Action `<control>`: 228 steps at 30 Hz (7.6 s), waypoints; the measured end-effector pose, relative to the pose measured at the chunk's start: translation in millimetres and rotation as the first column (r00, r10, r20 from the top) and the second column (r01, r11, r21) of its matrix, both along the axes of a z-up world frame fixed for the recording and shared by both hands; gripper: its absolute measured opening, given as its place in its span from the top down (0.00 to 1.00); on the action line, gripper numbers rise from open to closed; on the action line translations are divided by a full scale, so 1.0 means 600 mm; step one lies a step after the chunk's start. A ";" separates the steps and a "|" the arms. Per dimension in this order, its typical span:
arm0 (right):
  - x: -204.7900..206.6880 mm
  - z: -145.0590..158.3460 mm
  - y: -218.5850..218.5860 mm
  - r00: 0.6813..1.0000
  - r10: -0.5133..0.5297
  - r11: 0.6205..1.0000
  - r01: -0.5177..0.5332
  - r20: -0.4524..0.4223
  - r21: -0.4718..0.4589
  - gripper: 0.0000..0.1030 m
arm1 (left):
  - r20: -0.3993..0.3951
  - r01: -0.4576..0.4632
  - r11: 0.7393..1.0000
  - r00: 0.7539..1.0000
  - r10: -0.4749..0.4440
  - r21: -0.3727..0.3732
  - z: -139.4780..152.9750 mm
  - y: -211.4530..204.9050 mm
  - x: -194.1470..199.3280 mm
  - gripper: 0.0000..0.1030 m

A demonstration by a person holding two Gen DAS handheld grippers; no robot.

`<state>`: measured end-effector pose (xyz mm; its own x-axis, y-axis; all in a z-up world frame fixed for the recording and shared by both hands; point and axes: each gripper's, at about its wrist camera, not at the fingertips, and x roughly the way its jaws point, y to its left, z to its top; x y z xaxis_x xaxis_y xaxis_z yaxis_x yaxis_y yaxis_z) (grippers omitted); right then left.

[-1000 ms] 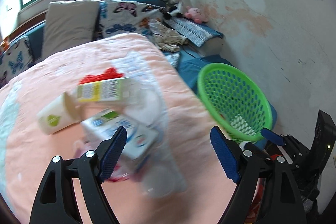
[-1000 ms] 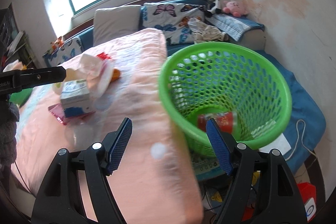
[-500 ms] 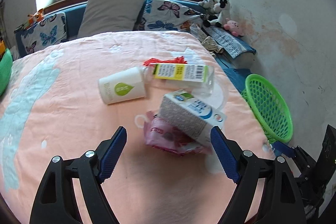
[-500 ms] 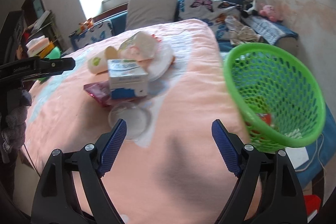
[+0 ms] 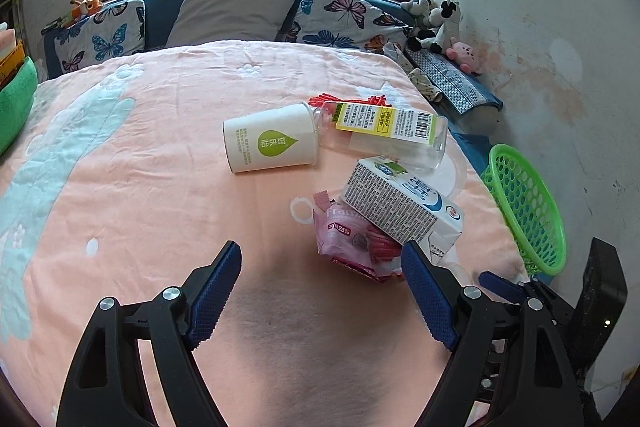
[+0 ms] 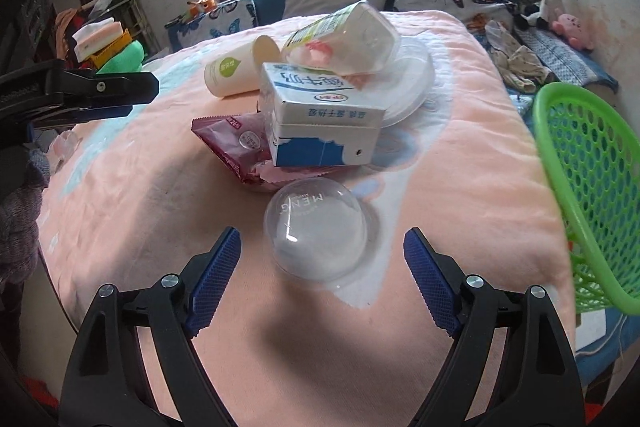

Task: Collect trash
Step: 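Grasp the clear plastic lid with the right gripper while the left grasps the milk carton, then carry the lid and milk carton to the green basket and release them, then move both grippers back from the basket toward the trash on the blanket, then grasp the pink snack wrapper with the left gripper while the right grasps the clear round container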

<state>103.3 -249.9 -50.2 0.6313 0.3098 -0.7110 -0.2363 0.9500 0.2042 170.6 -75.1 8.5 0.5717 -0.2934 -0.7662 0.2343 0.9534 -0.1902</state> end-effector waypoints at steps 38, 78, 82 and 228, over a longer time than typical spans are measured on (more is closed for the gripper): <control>-0.015 -0.010 -0.035 0.999 -0.038 0.999 0.038 -0.007 0.004 0.41 | -0.279 -0.005 0.979 0.959 -0.052 -0.202 -0.087 -0.131 0.118 0.23; -0.062 0.052 -0.166 0.964 -0.252 0.967 0.253 0.089 0.005 0.41 | -0.110 0.093 0.960 0.986 -0.126 -0.265 0.023 -0.122 0.059 0.56; -0.058 0.058 -0.214 0.944 -0.314 0.949 0.315 0.098 0.008 0.42 | -0.104 0.111 0.955 0.984 -0.144 -0.274 0.035 -0.131 0.057 0.56; 0.193 -0.019 -0.009 0.999 0.039 0.972 -0.036 0.007 -0.231 0.08 | -0.124 -0.149 0.968 0.984 0.126 -0.200 -0.040 0.096 0.091 0.88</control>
<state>219.0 -255.4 -61.9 0.6309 0.1616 -0.7588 -0.2735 0.9616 -0.0225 225.3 -17.3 -15.5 0.5336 -0.3768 -0.7572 0.0700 0.9119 -0.4045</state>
